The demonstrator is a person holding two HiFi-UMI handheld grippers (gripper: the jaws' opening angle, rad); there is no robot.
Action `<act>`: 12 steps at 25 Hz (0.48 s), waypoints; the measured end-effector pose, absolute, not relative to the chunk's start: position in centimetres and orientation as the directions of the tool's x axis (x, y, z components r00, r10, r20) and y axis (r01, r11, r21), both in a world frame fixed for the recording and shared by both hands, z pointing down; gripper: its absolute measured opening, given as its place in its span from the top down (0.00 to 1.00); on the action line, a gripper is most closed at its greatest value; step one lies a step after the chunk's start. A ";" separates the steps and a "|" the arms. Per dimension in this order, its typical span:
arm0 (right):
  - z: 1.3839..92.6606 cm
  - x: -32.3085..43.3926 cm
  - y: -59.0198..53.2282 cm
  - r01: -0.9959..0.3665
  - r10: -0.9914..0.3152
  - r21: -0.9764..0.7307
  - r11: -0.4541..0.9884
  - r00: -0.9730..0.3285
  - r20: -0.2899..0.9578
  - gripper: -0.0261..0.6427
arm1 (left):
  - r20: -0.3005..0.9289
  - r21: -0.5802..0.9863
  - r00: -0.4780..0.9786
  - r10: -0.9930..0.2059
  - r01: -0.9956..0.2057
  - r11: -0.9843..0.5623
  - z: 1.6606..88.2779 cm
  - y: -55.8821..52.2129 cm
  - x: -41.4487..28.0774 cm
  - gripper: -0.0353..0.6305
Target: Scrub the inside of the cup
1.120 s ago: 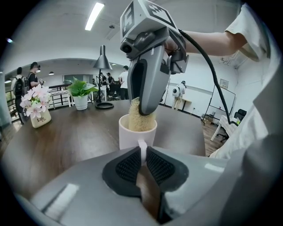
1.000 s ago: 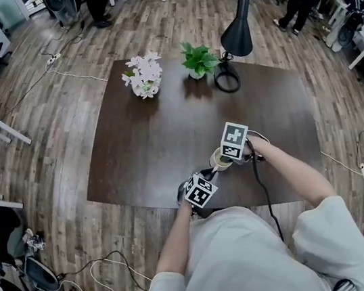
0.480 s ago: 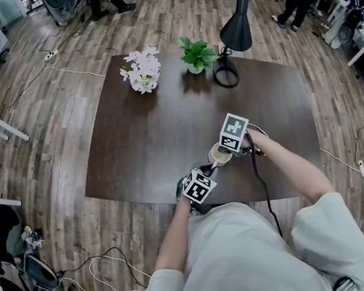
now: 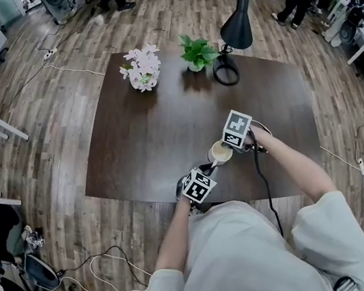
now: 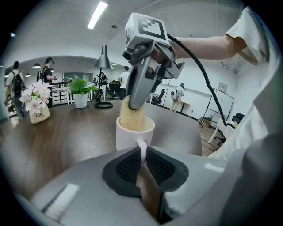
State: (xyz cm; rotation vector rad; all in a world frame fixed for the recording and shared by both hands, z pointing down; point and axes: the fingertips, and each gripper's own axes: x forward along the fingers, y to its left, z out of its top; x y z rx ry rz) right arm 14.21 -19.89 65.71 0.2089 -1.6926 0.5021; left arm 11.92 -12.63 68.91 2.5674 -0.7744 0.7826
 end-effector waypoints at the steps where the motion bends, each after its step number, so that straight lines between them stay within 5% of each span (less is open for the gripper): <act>1: 65.7 14.3 -19.8 -0.411 0.143 -0.210 0.887 -0.187 0.972 0.82 | 0.594 0.162 0.698 -0.400 -0.591 -0.790 68.9 -12.6 11.9 0.89; 12: 65.8 14.7 -18.1 -0.350 0.188 -0.217 0.912 -0.115 0.976 0.82 | 0.595 0.163 0.689 -0.413 -0.607 -0.778 68.8 -12.7 11.6 0.88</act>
